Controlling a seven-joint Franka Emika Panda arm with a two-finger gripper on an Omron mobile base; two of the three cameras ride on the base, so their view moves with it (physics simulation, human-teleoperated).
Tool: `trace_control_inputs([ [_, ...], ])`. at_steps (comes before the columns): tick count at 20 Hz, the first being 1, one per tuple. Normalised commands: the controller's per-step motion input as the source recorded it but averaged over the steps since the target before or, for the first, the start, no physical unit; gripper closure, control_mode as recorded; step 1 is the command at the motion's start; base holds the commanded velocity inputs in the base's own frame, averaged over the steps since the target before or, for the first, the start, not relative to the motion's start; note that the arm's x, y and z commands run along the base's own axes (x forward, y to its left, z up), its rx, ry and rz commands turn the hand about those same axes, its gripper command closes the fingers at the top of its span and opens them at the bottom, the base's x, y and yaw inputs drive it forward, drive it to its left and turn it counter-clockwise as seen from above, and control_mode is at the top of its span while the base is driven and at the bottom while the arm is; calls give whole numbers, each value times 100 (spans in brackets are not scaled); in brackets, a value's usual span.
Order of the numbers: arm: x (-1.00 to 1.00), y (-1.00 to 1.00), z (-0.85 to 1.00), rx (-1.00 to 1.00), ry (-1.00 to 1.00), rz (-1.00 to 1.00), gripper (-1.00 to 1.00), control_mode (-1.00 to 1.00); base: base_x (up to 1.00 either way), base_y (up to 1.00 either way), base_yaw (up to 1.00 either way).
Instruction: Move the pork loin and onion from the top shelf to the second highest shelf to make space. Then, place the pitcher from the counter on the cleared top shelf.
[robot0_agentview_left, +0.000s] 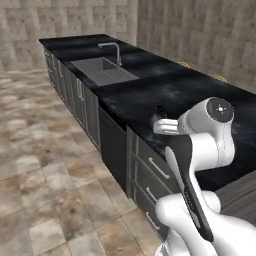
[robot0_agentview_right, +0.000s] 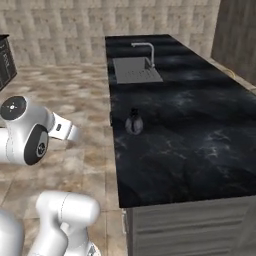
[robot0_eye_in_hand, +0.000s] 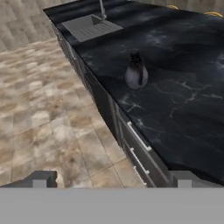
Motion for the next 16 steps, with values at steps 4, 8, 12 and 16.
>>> trace_control_inputs([
  [4,0,0,0,0,0,0,-100,100,38,62,-32],
  [8,0,0,0,0,0,0,-100,100,35,67,-29],
  [12,0,0,0,0,0,0,-100,100,40,66,-26],
  [16,0,0,0,0,0,0,-100,100,48,67,-26],
])
